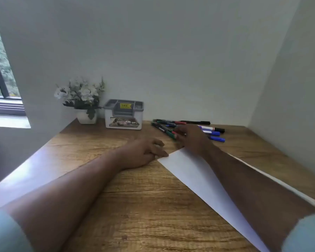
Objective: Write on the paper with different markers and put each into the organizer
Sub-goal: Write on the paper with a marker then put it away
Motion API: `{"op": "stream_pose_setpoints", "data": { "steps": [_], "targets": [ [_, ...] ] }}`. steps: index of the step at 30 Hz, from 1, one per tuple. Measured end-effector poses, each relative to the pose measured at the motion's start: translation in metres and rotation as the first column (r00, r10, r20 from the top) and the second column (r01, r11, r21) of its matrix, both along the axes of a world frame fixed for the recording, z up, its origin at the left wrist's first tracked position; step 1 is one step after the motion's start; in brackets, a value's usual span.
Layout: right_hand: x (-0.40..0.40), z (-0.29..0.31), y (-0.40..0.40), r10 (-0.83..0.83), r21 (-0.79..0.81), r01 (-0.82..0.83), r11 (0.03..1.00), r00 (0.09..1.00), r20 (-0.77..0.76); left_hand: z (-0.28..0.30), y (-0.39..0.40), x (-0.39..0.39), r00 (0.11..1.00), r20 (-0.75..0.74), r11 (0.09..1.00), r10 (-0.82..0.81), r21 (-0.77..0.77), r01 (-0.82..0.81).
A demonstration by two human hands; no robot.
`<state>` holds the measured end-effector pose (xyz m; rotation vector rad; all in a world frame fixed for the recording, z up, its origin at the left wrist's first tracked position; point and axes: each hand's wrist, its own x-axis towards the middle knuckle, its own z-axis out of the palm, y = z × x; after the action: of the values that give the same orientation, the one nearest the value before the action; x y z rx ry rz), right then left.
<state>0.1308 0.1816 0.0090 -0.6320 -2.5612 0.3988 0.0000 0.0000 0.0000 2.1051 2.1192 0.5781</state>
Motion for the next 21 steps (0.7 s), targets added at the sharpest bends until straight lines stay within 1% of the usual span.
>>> {"op": "stream_pose_setpoints", "data": {
  "steps": [3,4,6,9,10,13,15,17,19,20,21],
  "targets": [
    [-0.017,-0.005,0.001,-0.069,0.145,0.053,0.988,0.992,0.106,0.003,0.0,0.001,1.0,0.023,1.0,0.01,-0.012,-0.01],
    [-0.02,-0.006,-0.001,-0.096,0.158,0.071,0.985,0.983,0.155,0.003,-0.001,0.002,0.999,0.035,1.0,0.025,-0.004,-0.025],
    [-0.024,-0.012,0.002,-0.118,0.169,0.085,0.982,0.973,0.199,0.002,0.0,0.002,0.999,0.035,1.0,0.022,0.007,-0.022],
    [-0.021,-0.013,0.005,-0.114,0.134,0.093,0.987,0.98,0.163,0.001,0.001,0.003,0.997,0.058,0.998,0.055,0.02,-0.056],
    [-0.02,-0.015,0.006,-0.102,0.109,0.087,0.99,0.985,0.14,0.0,0.001,0.002,0.994,0.086,0.996,0.072,0.042,-0.076],
    [-0.016,-0.017,0.005,-0.05,-0.067,0.048,0.997,0.998,-0.03,0.0,0.0,0.003,0.956,0.229,0.969,0.184,0.119,-0.216],
    [-0.012,-0.008,0.002,-0.043,-0.171,0.025,0.985,0.993,-0.107,0.001,0.0,0.004,0.909,0.311,0.938,0.277,0.12,-0.327],
    [-0.006,0.006,-0.003,-0.006,-0.326,-0.017,0.945,0.998,-0.07,0.003,0.002,0.005,0.87,0.365,0.921,0.332,0.073,-0.383],
    [0.003,0.019,-0.008,0.081,-0.525,-0.061,0.849,0.997,0.016,0.006,0.003,0.009,0.813,0.48,0.915,0.329,0.049,-0.4],
    [0.006,0.022,-0.01,0.143,-0.595,-0.097,0.798,0.989,0.03,0.008,0.005,0.014,0.763,0.567,0.913,0.309,0.048,-0.405],
    [0.008,0.023,-0.012,0.2,-0.64,-0.139,0.755,0.98,0.022,0.009,0.007,0.018,0.695,0.667,0.91,0.268,0.062,-0.411]
  ]
}}
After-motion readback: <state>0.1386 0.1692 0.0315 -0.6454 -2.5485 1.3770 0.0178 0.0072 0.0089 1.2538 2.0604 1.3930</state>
